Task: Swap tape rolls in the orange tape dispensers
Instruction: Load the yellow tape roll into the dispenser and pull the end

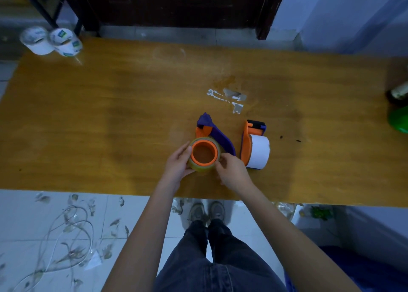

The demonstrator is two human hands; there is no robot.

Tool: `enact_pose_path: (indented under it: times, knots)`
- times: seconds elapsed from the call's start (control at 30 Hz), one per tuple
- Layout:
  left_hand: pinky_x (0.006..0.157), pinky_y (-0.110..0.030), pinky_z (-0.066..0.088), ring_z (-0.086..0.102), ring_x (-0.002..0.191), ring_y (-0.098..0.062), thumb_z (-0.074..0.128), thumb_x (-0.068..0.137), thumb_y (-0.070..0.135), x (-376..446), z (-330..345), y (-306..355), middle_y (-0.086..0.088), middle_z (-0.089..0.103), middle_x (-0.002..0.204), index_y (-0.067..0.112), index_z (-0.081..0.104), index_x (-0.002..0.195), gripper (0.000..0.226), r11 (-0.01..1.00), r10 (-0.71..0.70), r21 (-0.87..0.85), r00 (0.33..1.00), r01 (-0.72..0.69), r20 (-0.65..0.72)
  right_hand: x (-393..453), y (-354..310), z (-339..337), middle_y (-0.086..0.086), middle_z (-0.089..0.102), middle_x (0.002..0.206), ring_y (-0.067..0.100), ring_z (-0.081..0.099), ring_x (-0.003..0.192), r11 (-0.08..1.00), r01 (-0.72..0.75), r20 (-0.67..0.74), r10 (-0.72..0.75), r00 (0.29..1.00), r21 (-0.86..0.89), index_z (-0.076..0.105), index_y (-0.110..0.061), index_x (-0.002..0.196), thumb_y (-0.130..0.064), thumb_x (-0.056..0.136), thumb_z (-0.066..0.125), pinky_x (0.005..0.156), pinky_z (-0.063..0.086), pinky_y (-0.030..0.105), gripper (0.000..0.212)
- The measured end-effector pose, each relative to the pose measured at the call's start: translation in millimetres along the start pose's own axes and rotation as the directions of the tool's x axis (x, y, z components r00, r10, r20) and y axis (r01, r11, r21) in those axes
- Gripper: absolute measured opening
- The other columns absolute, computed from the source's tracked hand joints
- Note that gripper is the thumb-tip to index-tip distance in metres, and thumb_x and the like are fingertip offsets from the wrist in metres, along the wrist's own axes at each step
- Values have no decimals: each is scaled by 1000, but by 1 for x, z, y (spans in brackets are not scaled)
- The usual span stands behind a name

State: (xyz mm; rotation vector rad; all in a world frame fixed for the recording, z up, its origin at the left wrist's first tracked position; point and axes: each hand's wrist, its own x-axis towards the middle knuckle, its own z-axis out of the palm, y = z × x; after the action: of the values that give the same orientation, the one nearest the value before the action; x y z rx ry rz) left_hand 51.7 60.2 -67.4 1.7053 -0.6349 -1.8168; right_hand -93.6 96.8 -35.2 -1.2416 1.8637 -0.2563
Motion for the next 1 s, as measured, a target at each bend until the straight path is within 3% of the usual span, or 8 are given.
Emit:
enact_pose_path:
  times: [0.2, 0.3, 0.37, 0.53, 0.67, 0.8, 0.9, 1.0]
  knots:
    - [88, -42, 54, 59, 114, -29, 57, 91, 33, -3, 1, 2, -7, 57, 131, 24, 51, 132, 42, 1000, -1, 8, 1000, 1, -15, 5, -19, -31, 12, 59, 107, 27, 56, 98, 942, 176, -327, -268, 906, -285, 59, -5, 110, -21, 94, 47, 77, 45, 35, 26]
    - [85, -41, 55, 59, 113, -30, 58, 91, 34, -4, 1, 6, -7, 58, 128, 27, 55, 124, 34, 1000, -5, 28, 999, 6, -45, 28, -32, -41, 15, 51, 125, 30, 50, 114, 928, 150, -169, -218, 961, -342, 47, -3, 128, -29, 91, 53, 87, 44, 35, 45]
    - [85, -42, 56, 60, 111, -30, 59, 89, 35, -4, 0, 8, -7, 59, 127, 28, 57, 117, 29, 999, -5, 49, 998, 9, -65, 44, -35, -38, 15, 52, 122, 28, 54, 106, 949, 66, -14, -74, 997, -309, 41, -4, 130, -36, 89, 58, 74, 45, 32, 54]
    - [82, -41, 55, 58, 113, -29, 59, 90, 35, -10, 3, 25, -7, 59, 125, 25, 61, 114, 26, 982, 47, 187, 995, -29, -89, 56, -36, -28, 7, 50, 105, 22, 56, 83, 991, -95, 132, 107, 985, -93, 41, -4, 125, -28, 85, 66, 73, 55, 34, 53]
    - [52, -32, 54, 60, 106, -32, 53, 94, 28, -16, 3, 52, -8, 59, 106, 18, 63, 103, 17, 946, 117, 312, 989, -84, -88, 50, -38, -24, 13, 50, 121, 29, 60, 98, 988, -122, 179, 103, 978, 100, 40, -8, 126, -19, 86, 64, 75, 58, 38, 48]
    - [37, -26, 50, 58, 68, -21, 54, 92, 29, -19, 3, 83, -11, 59, 92, 12, 64, 92, 19, 822, 203, 540, 979, -180, 17, 39, -34, -25, 13, 49, 124, 33, 62, 95, 775, -309, 347, 124, 930, 551, 37, -14, 124, -18, 88, 63, 75, 57, 46, 45]
    - [50, -37, 56, 59, 79, -27, 55, 90, 32, -20, 8, 107, -13, 59, 100, 6, 66, 101, 30, 716, 101, 685, 991, -135, 90, 30, -26, -24, 16, 52, 121, 36, 65, 89, 592, -388, 450, 47, 892, 707, 39, -18, 120, -13, 86, 65, 78, 57, 50, 43]
    - [44, -37, 56, 61, 76, -29, 53, 91, 34, -25, 18, 124, -15, 56, 108, 1, 60, 114, 41, 624, -23, 777, 991, -90, 133, 21, -22, -20, 11, 55, 111, 33, 63, 91, 520, -363, 447, -41, 894, 773, 41, -21, 118, -10, 89, 58, 80, 55, 47, 35]
